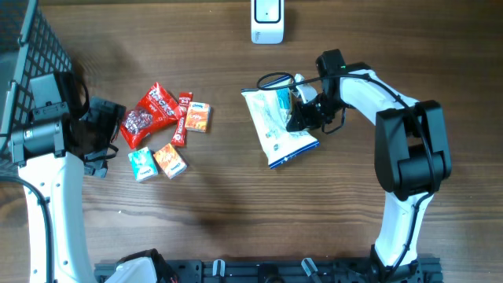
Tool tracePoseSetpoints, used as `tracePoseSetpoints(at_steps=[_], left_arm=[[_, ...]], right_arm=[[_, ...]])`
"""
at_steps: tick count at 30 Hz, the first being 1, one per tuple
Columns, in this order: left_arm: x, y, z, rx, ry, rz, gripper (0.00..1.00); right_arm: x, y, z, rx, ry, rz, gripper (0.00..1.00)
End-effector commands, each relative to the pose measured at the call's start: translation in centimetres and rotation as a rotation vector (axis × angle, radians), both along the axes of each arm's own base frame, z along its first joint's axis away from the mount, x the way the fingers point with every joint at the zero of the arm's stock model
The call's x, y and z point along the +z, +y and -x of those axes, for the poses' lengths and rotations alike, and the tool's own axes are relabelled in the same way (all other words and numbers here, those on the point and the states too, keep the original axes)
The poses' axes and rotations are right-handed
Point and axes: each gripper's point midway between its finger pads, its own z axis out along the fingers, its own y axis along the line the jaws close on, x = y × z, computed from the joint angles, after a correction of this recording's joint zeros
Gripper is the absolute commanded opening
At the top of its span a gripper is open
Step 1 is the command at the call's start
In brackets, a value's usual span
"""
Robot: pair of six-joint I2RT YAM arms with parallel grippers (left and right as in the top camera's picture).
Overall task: Scan the item barcode
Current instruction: 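Lift the wipes pack and hold its barcode under the white scanner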
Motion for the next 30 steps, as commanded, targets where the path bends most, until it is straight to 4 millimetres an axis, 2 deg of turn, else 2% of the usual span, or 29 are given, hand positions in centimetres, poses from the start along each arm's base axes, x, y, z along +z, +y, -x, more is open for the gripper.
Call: tracePoseSetpoints(at_steps=[1, 4, 6, 11, 20, 25, 30], left_arm=[[0.1, 0.4, 0.0, -0.001, 0.001, -0.017, 1.00], [0.1, 0.4, 0.0, -0.001, 0.000, -0.017, 1.00], [0.1, 0.4, 0.0, -0.002, 0.001, -0.018, 1.00], [0.1, 0.4, 0.0, -0.001, 0.001, -0.018, 1.00], [0.1, 0.4, 0.0, -0.001, 0.001, -0.017, 1.00], [0.1, 0.4, 0.0, -0.002, 0.001, -0.018, 1.00], [0.1, 0.4, 0.0, -0.002, 0.001, -0.018, 1.00]], right_arm=[[-2.4, -0.7, 1.1, -0.028, 0.087, 0.065, 0.04], [0.9, -0.2, -0.6, -0.044, 0.045, 0.002, 0.04], [4.5, -0.3, -2.3, -0.056, -0.029, -0.022, 0.04], [10.3, -0.1, -3.5, -0.056, -0.162, -0.053, 0.04], [20.5, 0.7, -2.9, -0.080, -0.370, -0.181, 0.04], [24.6, 0.8, -2.7, -0.151, -0.429, -0.238, 0.04], [28.7, 1.2, -2.0, -0.180, -0.416, -0.417, 0.04]])
